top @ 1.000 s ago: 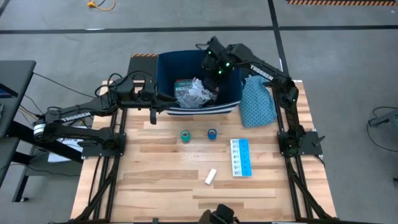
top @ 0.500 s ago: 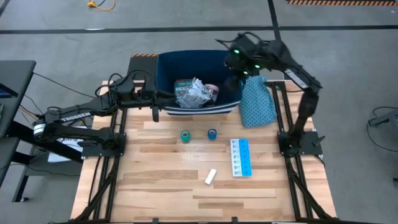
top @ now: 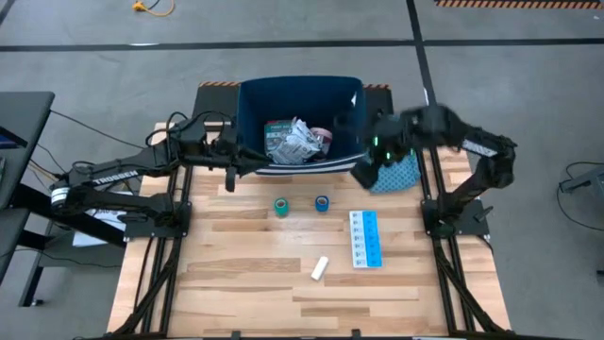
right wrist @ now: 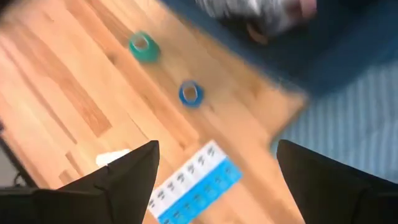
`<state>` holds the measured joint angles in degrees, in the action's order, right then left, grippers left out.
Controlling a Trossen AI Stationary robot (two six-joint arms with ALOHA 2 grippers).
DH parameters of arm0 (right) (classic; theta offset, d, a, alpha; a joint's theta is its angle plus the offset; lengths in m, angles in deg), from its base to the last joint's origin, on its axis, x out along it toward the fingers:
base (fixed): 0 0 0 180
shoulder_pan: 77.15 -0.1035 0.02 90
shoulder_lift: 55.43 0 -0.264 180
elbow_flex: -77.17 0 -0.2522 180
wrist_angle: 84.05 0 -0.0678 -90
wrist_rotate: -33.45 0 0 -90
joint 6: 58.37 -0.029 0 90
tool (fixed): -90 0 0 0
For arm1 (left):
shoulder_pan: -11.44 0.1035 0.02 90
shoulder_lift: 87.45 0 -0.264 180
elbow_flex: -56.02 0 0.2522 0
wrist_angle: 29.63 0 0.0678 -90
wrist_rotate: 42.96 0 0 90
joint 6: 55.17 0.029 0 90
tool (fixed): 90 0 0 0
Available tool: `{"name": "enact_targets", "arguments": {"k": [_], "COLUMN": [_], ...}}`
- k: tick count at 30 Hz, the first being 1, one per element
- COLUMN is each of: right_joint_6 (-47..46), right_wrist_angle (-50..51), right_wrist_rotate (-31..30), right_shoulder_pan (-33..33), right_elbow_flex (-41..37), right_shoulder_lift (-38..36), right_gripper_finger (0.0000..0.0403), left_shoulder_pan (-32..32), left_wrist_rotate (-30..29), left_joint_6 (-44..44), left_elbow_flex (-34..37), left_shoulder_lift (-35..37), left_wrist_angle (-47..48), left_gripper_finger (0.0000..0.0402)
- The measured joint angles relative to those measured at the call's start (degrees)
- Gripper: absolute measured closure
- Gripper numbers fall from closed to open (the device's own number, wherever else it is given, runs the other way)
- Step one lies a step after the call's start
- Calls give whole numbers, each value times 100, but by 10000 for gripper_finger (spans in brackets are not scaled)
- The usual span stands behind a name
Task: Pick & place medical supplies in basket/bin
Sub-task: Put the pill organizer into the bin
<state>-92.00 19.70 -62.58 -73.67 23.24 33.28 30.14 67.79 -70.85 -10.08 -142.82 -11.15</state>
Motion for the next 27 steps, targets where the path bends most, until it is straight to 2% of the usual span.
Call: {"name": "enact_targets", "arguments": {"k": [4, 10, 17, 21, 24, 27], "right_joint_6": [-1550, -4105, -7403, -9112, -9342, -8865], "right_wrist_angle": [-42, -73, -55, -155, -749, -1734], "right_wrist_rotate": [-548, -1254, -1837, -1965, -2173, -2685], "right_shoulder_pan": [-909, -2338, -3860, -4408, -4522, -4469], "right_elbow_flex": [-796, -1592, -2306, -2533, -2541, -2540], "right_shoulder_lift": [-173, -124, 353, 825, 1239, 1511], "right_gripper_finger": [86, 86, 86, 86, 86, 86], "left_shoulder_pan": [-264, -832, -1564, -1853, -1975, -2066], "left_wrist_rotate": [173, 77, -627, -938, -971, -1075], "left_joint_6": [0, -175, -209, -206, -206, -204], "left_elbow_flex": [0, 0, 0, 0, 0, 0], "left_shoulder_lift": [2, 2, 0, 0, -2, -2], "left_wrist_angle": [54, 123, 139, 139, 141, 211], "left_gripper_finger": [333, 333, 333, 333, 333, 333]}}
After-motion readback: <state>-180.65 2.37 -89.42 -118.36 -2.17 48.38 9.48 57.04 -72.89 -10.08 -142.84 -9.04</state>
